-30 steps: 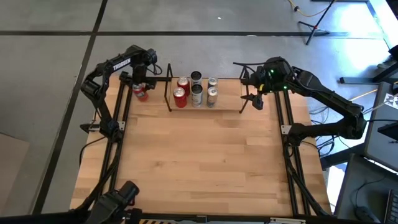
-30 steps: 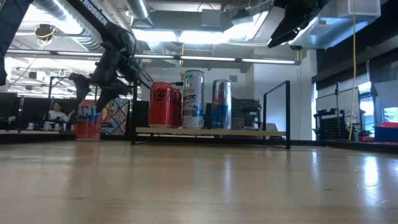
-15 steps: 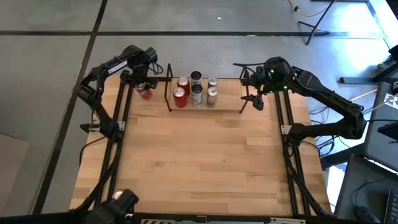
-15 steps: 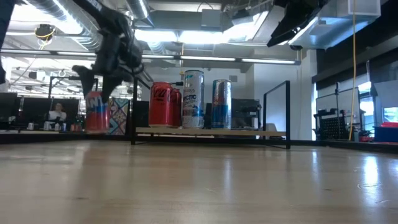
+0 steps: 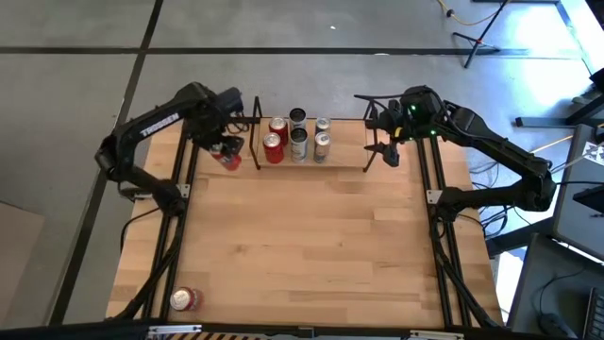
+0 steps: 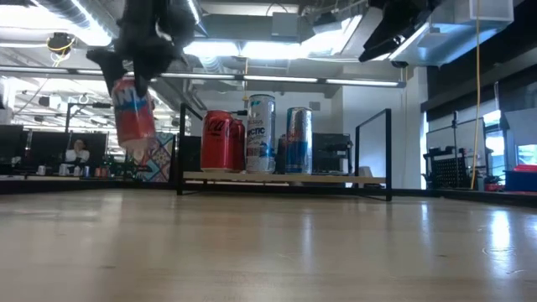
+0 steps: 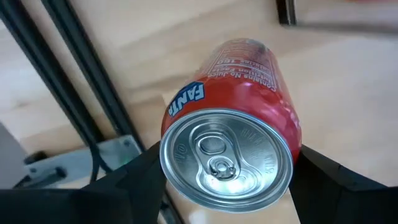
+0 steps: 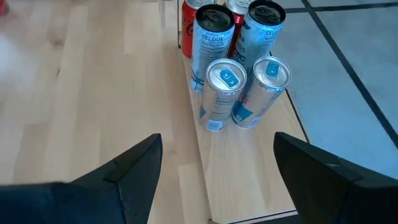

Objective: Place canned beverage on shelf
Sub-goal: Put the top orange soda can on the shelf

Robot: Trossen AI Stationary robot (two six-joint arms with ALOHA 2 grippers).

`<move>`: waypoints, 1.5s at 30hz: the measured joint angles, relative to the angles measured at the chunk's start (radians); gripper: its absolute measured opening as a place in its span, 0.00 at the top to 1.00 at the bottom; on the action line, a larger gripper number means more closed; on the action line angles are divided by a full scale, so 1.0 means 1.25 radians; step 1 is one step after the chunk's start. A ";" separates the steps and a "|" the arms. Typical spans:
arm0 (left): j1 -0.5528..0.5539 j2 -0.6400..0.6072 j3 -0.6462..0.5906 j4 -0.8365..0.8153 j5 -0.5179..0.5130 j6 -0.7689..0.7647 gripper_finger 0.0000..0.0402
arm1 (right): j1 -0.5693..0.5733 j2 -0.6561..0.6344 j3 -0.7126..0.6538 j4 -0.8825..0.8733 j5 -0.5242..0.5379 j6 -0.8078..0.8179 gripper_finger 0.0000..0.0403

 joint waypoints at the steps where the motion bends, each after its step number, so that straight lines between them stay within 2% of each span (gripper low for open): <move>1: -0.031 -0.008 0.000 -0.004 0.002 -0.012 0.36 | 0.000 0.000 0.000 0.001 0.000 0.019 0.27; 6: -0.193 -0.023 0.000 0.005 0.043 -0.069 0.36 | 0.001 0.000 0.000 -0.005 -0.011 0.111 0.27; 9: -0.295 -0.023 0.000 0.035 0.048 -0.116 0.36 | 0.004 0.000 0.000 -0.007 -0.076 0.162 0.27; 12: -0.388 -0.023 0.000 0.091 0.047 -0.178 0.36 | 0.051 0.004 0.000 -0.001 -0.080 0.204 0.27; 16: -0.484 -0.015 0.000 0.179 0.037 -0.262 0.36 | 0.162 0.016 -0.001 0.019 -0.027 0.251 0.27; 21: -0.575 0.027 0.000 0.250 0.018 -0.320 0.36 | 0.318 0.044 -0.001 0.048 0.119 0.309 0.27; 26: -0.642 0.100 0.000 0.326 -0.010 -0.350 0.36 | 0.446 0.089 -0.001 0.062 0.220 0.354 0.27; 31: -0.690 0.185 0.000 0.387 -0.033 -0.364 0.36 | 0.536 0.147 -0.001 0.068 0.290 0.391 0.27; 38: -0.714 0.233 0.000 0.435 -0.027 -0.378 0.36 | 0.601 0.218 -0.001 0.074 0.303 0.427 0.27; 45: -0.722 0.234 0.000 0.387 0.022 -0.381 0.36 | 0.602 0.255 -0.001 0.077 0.302 0.441 0.27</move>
